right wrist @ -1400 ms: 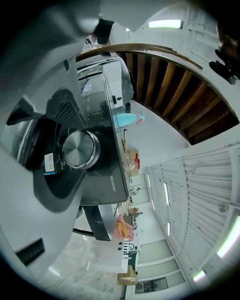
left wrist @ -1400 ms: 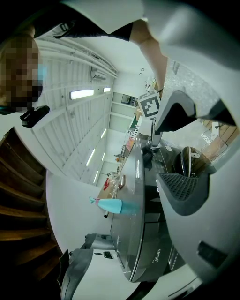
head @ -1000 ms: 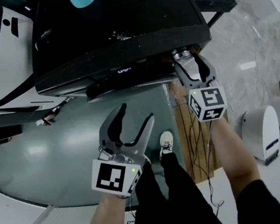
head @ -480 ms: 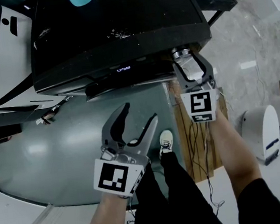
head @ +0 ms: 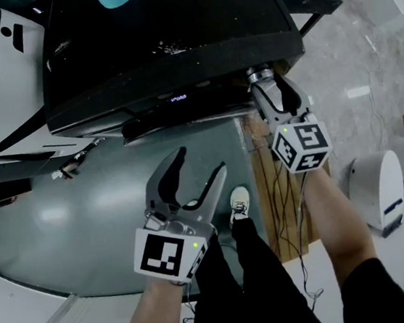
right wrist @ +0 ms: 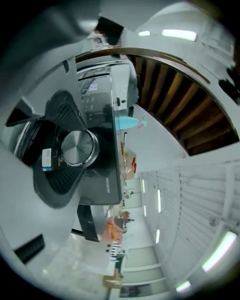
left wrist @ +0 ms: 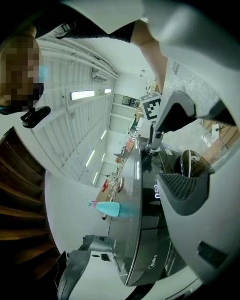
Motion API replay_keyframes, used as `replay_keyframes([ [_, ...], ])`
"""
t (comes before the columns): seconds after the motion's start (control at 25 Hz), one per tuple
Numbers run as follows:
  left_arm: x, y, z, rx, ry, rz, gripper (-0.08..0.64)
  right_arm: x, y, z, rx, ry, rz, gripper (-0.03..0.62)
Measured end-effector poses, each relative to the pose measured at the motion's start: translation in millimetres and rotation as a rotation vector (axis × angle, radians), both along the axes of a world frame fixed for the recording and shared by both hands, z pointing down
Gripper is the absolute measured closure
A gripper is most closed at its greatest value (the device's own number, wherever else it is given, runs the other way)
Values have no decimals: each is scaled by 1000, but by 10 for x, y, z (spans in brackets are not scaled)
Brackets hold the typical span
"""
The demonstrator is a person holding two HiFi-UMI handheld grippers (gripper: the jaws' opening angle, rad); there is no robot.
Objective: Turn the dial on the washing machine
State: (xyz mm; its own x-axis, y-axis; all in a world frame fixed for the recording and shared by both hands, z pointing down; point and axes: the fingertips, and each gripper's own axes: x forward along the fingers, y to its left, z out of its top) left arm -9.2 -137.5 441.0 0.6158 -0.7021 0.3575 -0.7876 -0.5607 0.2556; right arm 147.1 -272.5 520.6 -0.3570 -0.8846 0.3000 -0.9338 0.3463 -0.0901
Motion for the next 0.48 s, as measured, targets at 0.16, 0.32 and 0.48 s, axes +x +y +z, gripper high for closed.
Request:
replay_keyframes([
  [0.16, 18, 2, 8, -3, 3, 1, 301, 34, 8, 39, -40, -118, 27, 351],
  [0.32, 20, -1, 11, -2, 8, 1, 301, 34, 5, 44, -28, -92, 27, 348],
  [0.48, 13, -1, 10, -3, 10, 0, 301, 39, 12, 40, -27, -80, 24, 337],
])
